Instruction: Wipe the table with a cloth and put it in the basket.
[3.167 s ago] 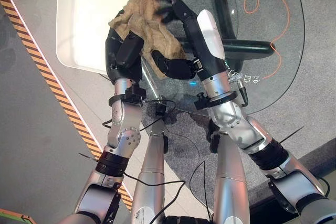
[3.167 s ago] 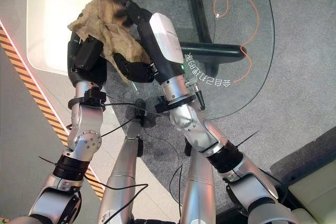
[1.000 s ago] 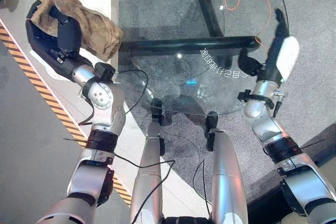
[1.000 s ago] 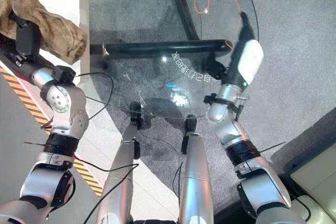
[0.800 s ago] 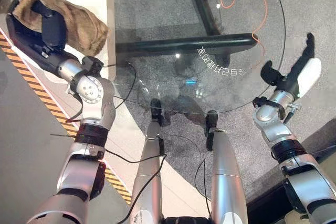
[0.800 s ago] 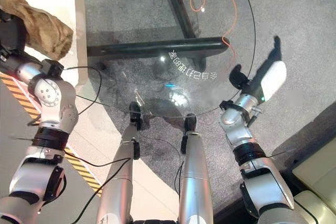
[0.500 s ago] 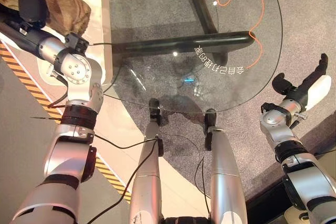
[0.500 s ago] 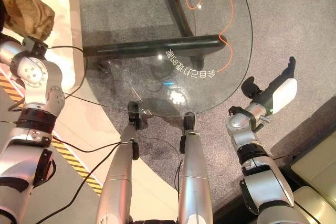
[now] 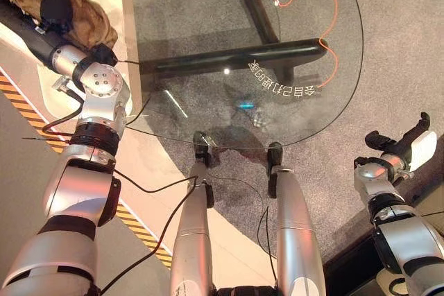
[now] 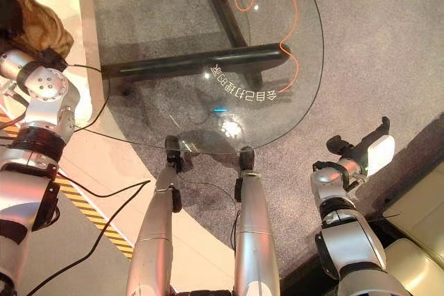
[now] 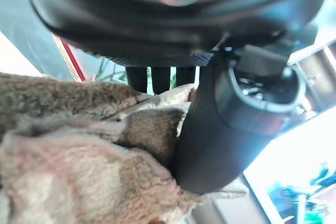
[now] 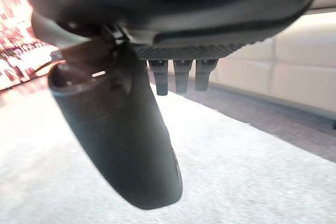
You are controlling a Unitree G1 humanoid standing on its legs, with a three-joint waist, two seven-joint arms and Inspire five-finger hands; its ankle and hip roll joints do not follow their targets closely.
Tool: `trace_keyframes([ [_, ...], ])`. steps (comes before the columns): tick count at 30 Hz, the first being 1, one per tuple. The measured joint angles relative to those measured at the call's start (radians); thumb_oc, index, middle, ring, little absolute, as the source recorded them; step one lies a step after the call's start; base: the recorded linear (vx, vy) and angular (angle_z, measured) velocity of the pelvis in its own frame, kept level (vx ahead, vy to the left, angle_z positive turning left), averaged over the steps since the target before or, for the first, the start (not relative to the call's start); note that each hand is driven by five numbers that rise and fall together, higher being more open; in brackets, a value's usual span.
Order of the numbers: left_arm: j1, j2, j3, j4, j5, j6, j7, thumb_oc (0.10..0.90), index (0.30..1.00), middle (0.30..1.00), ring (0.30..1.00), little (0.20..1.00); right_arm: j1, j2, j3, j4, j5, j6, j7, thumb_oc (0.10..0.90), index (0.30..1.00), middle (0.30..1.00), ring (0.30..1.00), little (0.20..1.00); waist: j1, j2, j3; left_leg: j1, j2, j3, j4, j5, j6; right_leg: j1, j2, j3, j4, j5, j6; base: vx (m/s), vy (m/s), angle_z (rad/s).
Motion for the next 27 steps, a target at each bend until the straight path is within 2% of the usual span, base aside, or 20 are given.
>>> trace_keyframes([
  [15,-0.004,0.004,0.010,0.119,-0.025,0.090,-0.009,0.100,0.300,0.300,0.300,0.200,0.020,0.042,0.005,0.013,-0.002,0.022,0.029,0.800,0.900,0.900,0.900,0.900,0.001,-0.020,0.000,-0.019,0.001,0.004,0.000,-0.001,0.000,-0.019,0.002,0.003,-0.001,0.002,0.000,0.00,0.009,0.00],
  [20,-0.013,0.035,0.011,0.156,-0.040,0.164,-0.075,0.100,0.300,0.300,0.300,0.200,0.011,0.042,0.008,0.006,-0.011,0.025,0.029,0.800,0.900,0.900,0.900,0.900,-0.002,-0.026,0.000,-0.036,0.006,0.007,0.001,-0.001,0.001,-0.032,0.007,0.005,-0.016,0.011,0.002,0.01,0.015,-0.03],
  [27,-0.016,0.035,0.014,0.195,-0.087,0.277,-0.169,0.100,0.300,0.300,0.300,0.200,0.014,0.042,0.009,0.005,-0.012,0.028,0.029,0.800,0.900,0.900,0.900,0.900,-0.002,-0.028,0.000,-0.037,0.006,0.008,0.001,-0.001,0.001,-0.033,0.007,0.006,-0.018,0.011,0.002,0.00,0.004,-0.01],
])
